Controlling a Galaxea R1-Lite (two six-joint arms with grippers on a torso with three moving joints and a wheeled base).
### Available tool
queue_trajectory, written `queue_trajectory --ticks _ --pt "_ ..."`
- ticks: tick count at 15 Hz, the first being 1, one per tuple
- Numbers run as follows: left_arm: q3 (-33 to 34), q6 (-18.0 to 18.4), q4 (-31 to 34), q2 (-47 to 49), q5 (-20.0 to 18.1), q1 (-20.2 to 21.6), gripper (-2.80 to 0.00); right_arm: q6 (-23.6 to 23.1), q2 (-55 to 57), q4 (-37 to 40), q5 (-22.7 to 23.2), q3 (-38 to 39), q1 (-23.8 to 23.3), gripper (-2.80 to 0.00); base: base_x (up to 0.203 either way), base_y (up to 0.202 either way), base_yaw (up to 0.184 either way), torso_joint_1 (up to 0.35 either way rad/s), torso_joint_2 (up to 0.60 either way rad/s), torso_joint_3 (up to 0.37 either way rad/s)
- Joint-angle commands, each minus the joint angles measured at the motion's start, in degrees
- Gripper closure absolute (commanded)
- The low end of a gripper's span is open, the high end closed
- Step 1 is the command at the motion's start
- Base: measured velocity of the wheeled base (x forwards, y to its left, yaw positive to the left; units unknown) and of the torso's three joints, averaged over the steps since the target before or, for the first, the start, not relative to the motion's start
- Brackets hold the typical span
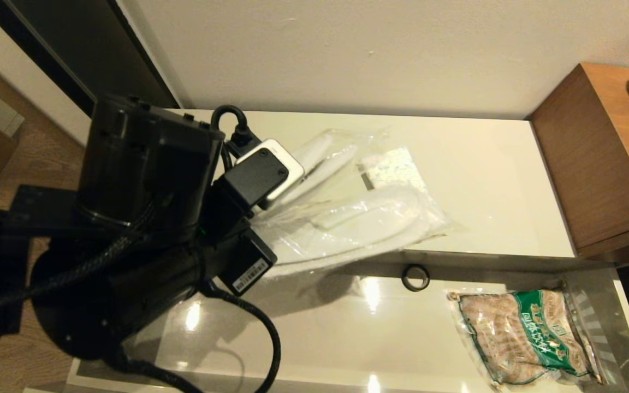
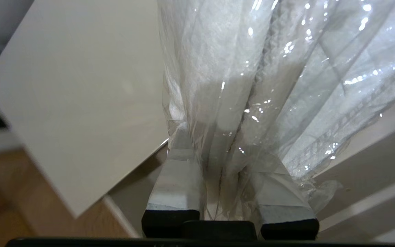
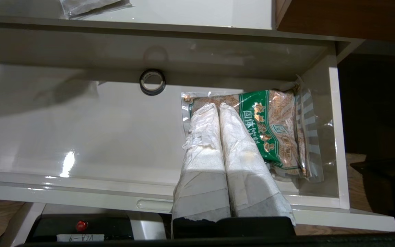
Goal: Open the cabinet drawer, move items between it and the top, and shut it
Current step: Place the disposable slippers on the table
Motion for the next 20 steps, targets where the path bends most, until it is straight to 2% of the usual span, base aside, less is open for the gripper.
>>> queue_trajectory --ticks 1,6,12,16,17,20 --pt "-4.33 -0.59 1.68 3.86 0.40 3.79 0.00 -0.04 0.08 0.00 0.01 0.09 0.01 0.00 0.000 0.000 0.000 0.000 0.00 0.000" --pt "-14.01 -4.62 2.20 15.27 3.39 12.37 0.00 -0.04 0.08 0.00 0.01 0.09 0.01 0.00 0.000 0.000 0.000 0.000 0.00 0.000" --pt "-32.37 -5.54 2.48 29.71 7.65 20.01 0.00 -0.04 0.08 0.00 0.01 0.09 0.01 0.00 0.000 0.000 0.000 0.000 0.00 0.000" --pt "-33.00 -5.73 2.21 31.47 7.89 21.23 0.00 -0.04 0.08 0.00 0.01 0.09 0.01 0.00 0.000 0.000 0.000 0.000 0.00 0.000" --pt "-33.27 -5.81 2.21 31.64 7.84 21.37 -2.80 -0.04 0.08 0.00 0.01 0.09 0.01 0.00 0.000 0.000 0.000 0.000 0.00 0.000" --pt "-36.21 -5.88 2.21 32.31 7.73 21.65 -2.80 -0.04 0.08 0.00 0.06 0.09 0.01 0.00 0.000 0.000 0.000 0.000 0.00 0.000"
